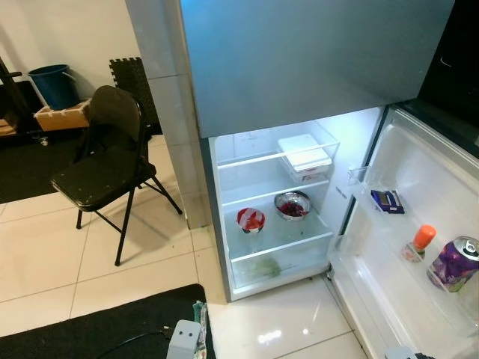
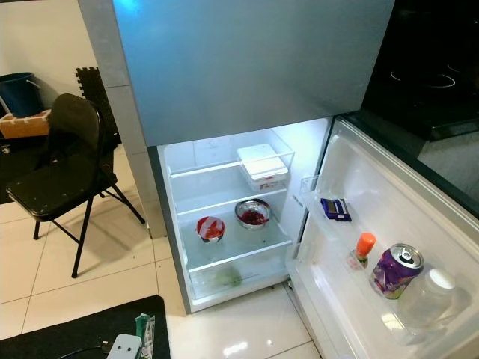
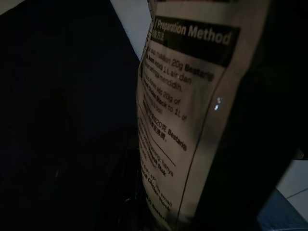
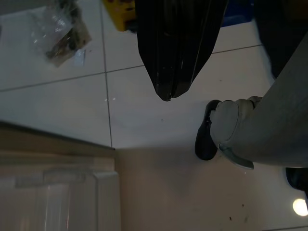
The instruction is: Restocking fridge
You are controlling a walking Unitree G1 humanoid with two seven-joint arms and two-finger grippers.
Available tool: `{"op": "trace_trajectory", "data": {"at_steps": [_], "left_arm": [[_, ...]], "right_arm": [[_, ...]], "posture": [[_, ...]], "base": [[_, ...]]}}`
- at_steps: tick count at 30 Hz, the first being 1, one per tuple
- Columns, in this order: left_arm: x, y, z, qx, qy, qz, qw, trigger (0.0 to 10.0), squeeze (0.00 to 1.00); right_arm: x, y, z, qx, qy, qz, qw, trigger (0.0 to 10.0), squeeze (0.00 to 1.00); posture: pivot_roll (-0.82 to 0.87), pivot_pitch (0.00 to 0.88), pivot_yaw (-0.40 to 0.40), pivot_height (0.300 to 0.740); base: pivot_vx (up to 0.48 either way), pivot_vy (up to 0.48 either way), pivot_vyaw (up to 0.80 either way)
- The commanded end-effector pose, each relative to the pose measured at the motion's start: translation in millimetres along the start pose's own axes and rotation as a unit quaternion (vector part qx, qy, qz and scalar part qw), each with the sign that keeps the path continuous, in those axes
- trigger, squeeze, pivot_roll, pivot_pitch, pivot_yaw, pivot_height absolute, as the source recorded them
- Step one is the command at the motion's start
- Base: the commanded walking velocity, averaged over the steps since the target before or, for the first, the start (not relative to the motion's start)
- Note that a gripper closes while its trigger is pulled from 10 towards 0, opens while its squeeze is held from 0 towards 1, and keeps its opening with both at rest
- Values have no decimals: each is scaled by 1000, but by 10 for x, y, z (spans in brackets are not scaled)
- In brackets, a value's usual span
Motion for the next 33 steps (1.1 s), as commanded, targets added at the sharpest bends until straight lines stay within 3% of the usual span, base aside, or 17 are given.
{"op": "trace_trajectory", "data": {"at_steps": [1,5,7,8,11,13,14,16,17,19,27,29,33], "left_arm": [[-93,22,-38,3,-2,-20,1000,10000,0],[-85,19,-32,2,-1,-18,1000,10000,0],[-89,18,-19,0,-1,-19,1000,10000,0],[-89,18,-19,0,-1,-19,1000,10000,0],[-108,19,-2,-3,-3,-22,1000,10000,0],[-108,19,-2,-3,-3,-22,1000,10000,0],[-111,20,0,-3,-3,-22,1000,10000,0],[-115,21,-3,-3,-1,-22,1000,10000,0],[-115,21,-3,-3,-1,-22,1000,10000,0],[-117,21,-2,-2,1,-22,1000,10000,0],[-139,26,12,-6,5,-23,1000,10000,0],[-141,27,11,-6,5,-23,1000,10000,0],[-136,26,13,-8,7,-22,1000,10000,0]], "right_arm": [[84,-6,9,-1,-6,18,1000,10000,0],[300,-13,-13,19,-24,67,997,10000,0],[622,4,-15,46,-65,138,987,10000,0],[622,4,-15,46,-65,138,987,10000,0],[1152,98,126,57,-93,235,966,10000,0],[1152,98,126,57,-93,235,966,10000,0],[1230,119,167,51,-88,246,964,10000,0],[1472,214,459,-35,-64,273,959,10000,0],[1472,214,459,-35,-64,273,959,10000,0],[1559,276,635,-93,-54,280,954,10000,0],[1519,316,807,-149,-42,266,951,10000,0],[1510,315,809,-149,-46,266,951,10000,0],[1424,232,634,-94,-60,253,961,10000,0]], "posture": [[-69,0,-9,740],[-69,0,-7,740],[-71,0,-5,740],[-71,0,-5,740],[-72,0,-3,740],[-72,0,-3,740],[-72,0,-3,740],[-68,0,-8,740],[-68,0,-8,740],[-67,0,-9,740],[-63,0,-11,740],[-65,0,-10,740],[-68,0,-12,740]], "base": [[0,0,0],[0,0,0],[0,0,0],[0,0,0],[0,0,0],[0,0,0],[0,0,0],[0,0,0],[0,0,0],[0,0,0],[0,0,0],[0,0,0],[0,0,0]]}}
Point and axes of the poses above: a point about 5 cm out from each wrist's last joint towards the gripper, its own y axis pointing back from the gripper into the wrist, its own x axis along the axis of the wrist's last joint, z = x × y, the point moved 2 cm from there along -y, pointing out of the wrist towards the gripper, and after that the axes turned 1 degree about -y, right-handed, at the moved point
